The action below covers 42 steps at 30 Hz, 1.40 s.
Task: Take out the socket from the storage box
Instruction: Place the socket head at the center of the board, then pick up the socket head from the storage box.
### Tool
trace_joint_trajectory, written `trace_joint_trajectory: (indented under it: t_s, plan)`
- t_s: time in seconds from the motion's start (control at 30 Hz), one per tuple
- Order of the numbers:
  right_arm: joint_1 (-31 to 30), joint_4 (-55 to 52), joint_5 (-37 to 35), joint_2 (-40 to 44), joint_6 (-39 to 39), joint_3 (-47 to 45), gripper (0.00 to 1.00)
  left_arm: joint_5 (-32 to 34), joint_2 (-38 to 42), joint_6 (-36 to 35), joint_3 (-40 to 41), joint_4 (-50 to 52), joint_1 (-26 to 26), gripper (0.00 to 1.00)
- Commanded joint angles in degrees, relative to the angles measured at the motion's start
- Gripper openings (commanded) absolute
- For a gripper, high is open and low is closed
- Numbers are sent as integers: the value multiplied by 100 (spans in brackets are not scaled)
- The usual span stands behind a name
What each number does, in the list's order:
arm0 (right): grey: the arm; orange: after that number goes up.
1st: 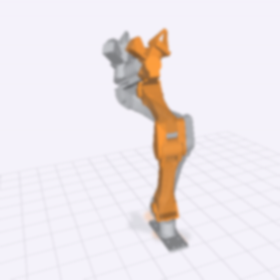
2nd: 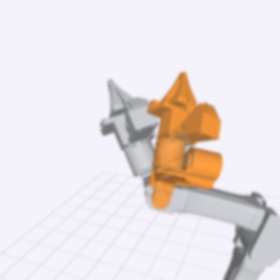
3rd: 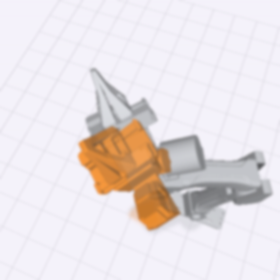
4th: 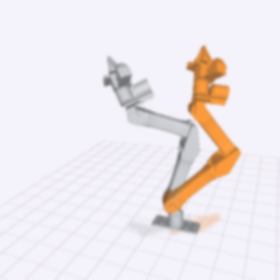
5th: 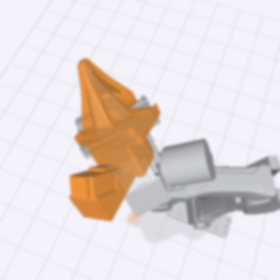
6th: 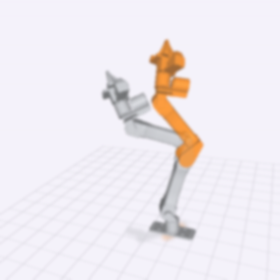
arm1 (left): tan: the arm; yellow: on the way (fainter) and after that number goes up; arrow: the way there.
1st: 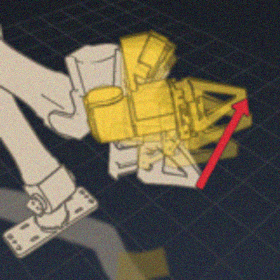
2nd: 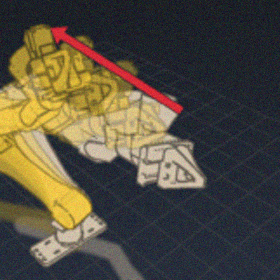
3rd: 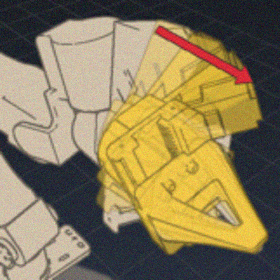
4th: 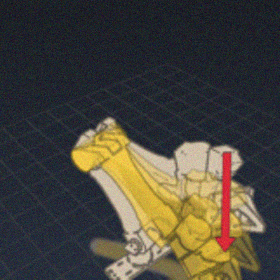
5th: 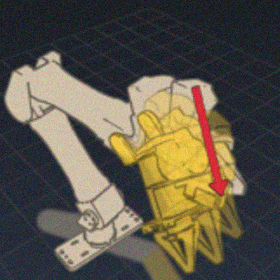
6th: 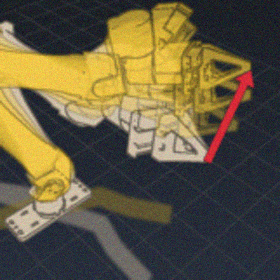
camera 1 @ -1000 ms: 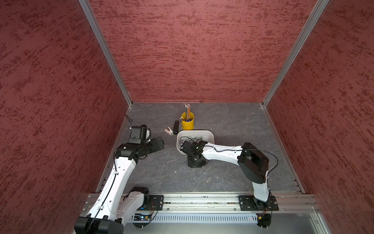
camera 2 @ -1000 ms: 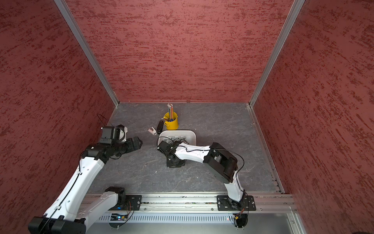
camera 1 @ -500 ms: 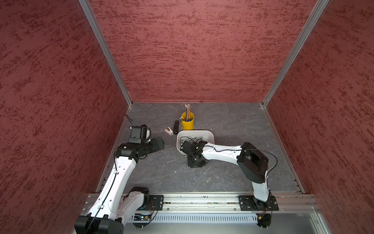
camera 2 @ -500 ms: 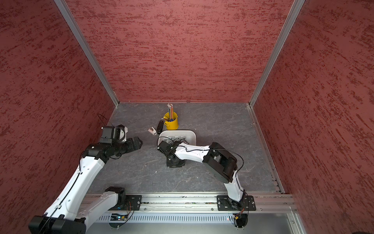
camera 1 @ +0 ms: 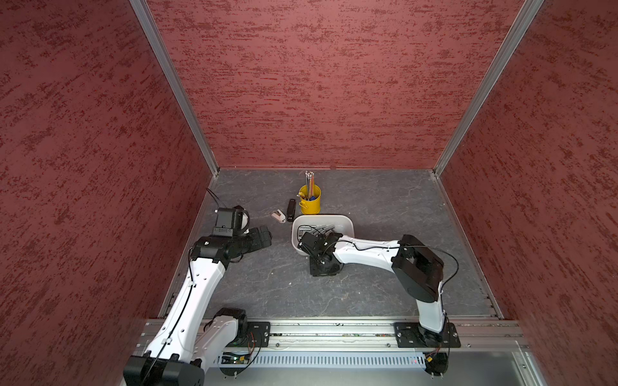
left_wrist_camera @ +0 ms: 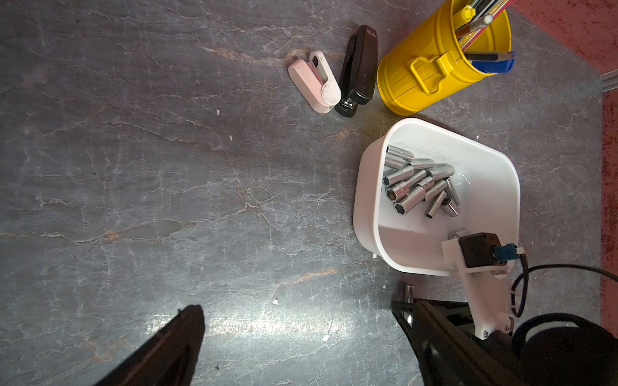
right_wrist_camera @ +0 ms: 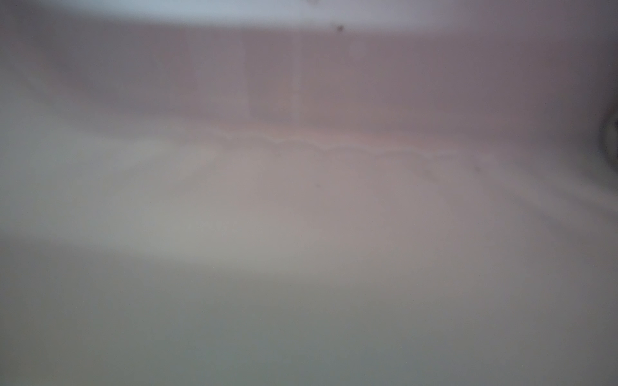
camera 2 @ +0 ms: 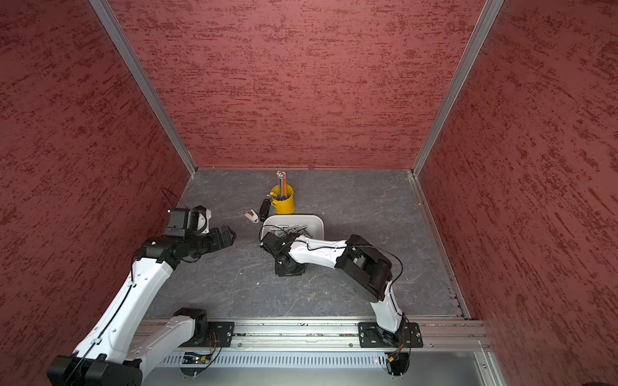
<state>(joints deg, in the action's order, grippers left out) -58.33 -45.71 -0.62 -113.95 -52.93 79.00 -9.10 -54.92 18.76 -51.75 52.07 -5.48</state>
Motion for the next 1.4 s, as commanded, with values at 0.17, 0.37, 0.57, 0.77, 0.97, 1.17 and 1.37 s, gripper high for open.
trace_joint_trajectory:
  t_s: [0.17, 0.37, 0.57, 0.77, 0.97, 1.17, 1.37]
  plan:
    - [40, -248, -349, 711, 313, -139, 47, -75, 1, -73, -81, -3, -96, 100]
    - [497, -172, -263, 1605, 1008, -403, 47, -404, -221, -218, -216, -86, -524, 95]
    - [1804, 508, 241, 2550, 2198, -1000, 45, 687, -1371, -411, -1345, 95, -2141, 89]
    - [2771, 907, 378, 2611, 2737, -1270, 43, 722, -3346, -784, -2614, 223, -2723, 76]
    - [3037, 1614, 342, 2642, 3008, -1812, 42, 507, -4787, -1068, -3462, 117, -2757, 51]
    - [3063, 2150, 21, 2712, 3210, -2276, 40, 306, -5677, -1180, -3824, -13, -2621, 32]
    - [3067, 2304, 130, 2575, 3202, -2337, 40, 338, -6113, -1198, -3941, -96, -2574, 26]
